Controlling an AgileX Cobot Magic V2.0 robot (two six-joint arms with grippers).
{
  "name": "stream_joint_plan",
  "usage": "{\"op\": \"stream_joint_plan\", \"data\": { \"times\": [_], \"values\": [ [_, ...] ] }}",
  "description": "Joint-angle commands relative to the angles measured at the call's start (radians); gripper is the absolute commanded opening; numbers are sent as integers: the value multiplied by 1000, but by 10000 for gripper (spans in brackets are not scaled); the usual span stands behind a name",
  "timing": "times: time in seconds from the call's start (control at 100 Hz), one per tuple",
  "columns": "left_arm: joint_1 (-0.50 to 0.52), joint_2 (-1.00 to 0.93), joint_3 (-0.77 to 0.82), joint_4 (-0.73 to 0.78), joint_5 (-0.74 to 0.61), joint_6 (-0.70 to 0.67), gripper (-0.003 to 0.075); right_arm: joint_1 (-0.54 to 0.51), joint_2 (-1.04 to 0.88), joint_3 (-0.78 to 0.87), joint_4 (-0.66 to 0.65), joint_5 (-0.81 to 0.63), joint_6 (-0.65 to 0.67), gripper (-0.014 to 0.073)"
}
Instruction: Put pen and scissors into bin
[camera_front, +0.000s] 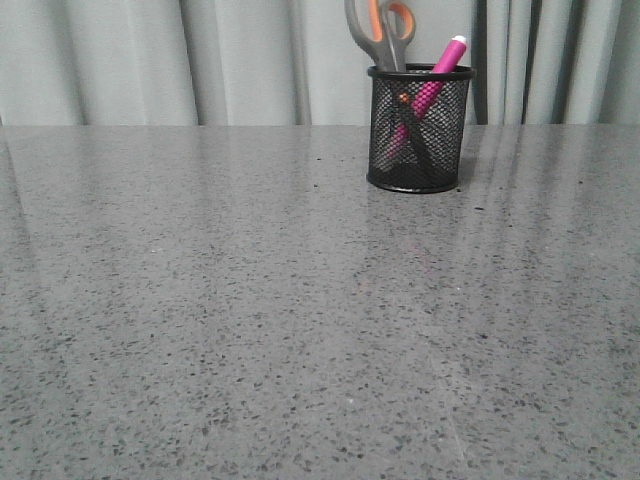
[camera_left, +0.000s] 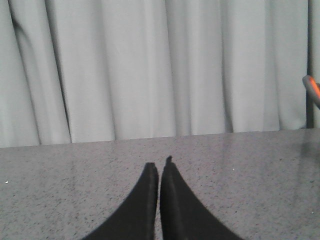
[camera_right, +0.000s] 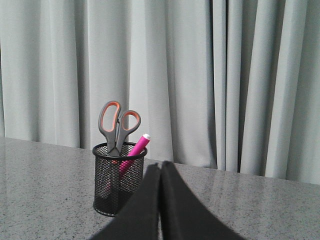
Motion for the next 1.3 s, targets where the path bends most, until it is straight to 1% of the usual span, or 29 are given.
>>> {"op": "stream_joint_plan", "data": {
  "times": [0.0,0.08,0.16,0.29,0.4,0.51,0.55,0.73,1.29],
  "values": [
    [51,-2,-17,204,-41,-206,-19,-6,11,-26,-6,-76,-8,-76],
    [91,-32,7,307,-33,-293,-19,-6,11,-26,-6,-76,-8,-76],
    [121,-68,41,354,-22,-341,-19,-6,11,-26,-6,-76,-8,-76],
    [142,-108,82,354,50,-343,-19,-6,11,-26,-6,-76,-8,-76],
    [154,-148,130,354,42,-343,-19,-6,11,-26,-6,-76,-8,-76],
    [163,-148,177,346,-3,-353,-19,-6,11,-26,-6,-76,-8,-76],
    [163,-148,177,346,19,-353,-19,-6,11,-26,-6,-76,-8,-76],
    [163,-148,175,323,20,-353,-19,-6,11,-26,-6,-76,-8,-76],
    [163,-148,175,323,18,-352,-19,-6,11,-26,-6,-76,-8,-76]
  ]
}}
